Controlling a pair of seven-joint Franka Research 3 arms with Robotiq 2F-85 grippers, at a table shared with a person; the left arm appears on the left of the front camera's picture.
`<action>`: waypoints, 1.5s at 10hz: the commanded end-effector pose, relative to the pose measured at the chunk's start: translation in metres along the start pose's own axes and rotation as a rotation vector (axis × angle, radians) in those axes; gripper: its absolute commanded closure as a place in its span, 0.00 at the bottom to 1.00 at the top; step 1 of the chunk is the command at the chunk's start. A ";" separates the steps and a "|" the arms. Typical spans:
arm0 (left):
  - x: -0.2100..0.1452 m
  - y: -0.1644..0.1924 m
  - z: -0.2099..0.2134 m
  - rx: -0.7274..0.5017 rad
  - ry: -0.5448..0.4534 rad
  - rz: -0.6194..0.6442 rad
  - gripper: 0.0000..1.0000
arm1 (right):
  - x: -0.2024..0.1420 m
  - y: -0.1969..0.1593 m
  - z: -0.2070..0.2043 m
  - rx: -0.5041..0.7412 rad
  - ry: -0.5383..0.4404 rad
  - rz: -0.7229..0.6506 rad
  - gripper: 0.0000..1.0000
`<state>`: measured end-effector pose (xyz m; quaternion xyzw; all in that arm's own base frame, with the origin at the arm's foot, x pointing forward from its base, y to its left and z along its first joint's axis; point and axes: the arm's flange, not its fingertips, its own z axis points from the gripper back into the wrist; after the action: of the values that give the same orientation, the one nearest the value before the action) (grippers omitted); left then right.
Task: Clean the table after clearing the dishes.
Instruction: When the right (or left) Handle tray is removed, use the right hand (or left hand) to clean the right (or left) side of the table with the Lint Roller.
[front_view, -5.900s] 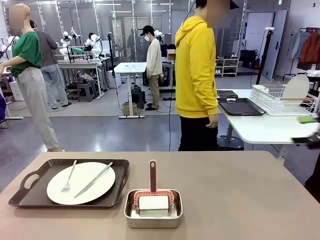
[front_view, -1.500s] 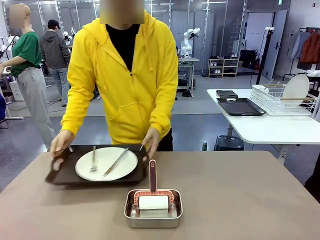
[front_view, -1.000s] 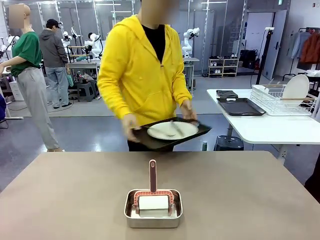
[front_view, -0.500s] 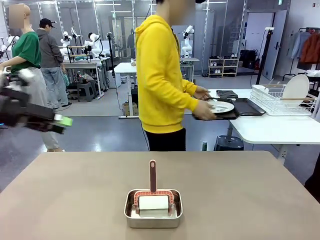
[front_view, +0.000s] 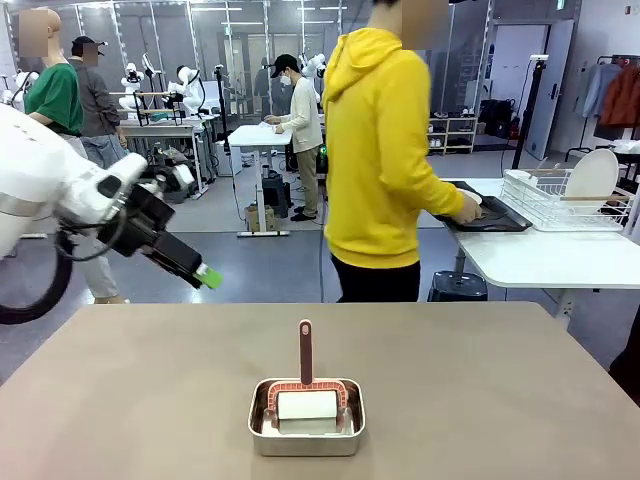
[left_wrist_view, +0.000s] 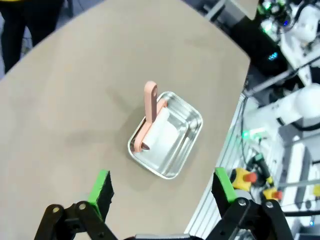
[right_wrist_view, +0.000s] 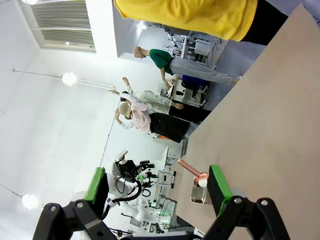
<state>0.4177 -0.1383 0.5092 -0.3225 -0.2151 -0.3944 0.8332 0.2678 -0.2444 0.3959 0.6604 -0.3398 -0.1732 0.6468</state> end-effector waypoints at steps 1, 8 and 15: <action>0.011 0.001 -0.028 -0.001 0.042 -0.071 0.00 | -0.003 0.003 0.001 0.006 0.006 0.006 0.00; 0.005 0.004 -0.028 -0.016 0.029 -0.030 0.00 | -0.003 0.003 0.001 0.006 0.006 0.006 0.00; 0.131 -0.003 -0.143 -0.016 0.674 -0.252 0.00 | -0.003 0.003 0.001 0.006 0.006 0.006 0.00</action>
<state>0.4858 -0.2864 0.4773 -0.1899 -0.0113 -0.5432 0.8177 0.2680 -0.2442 0.3960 0.6605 -0.3396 -0.1729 0.6469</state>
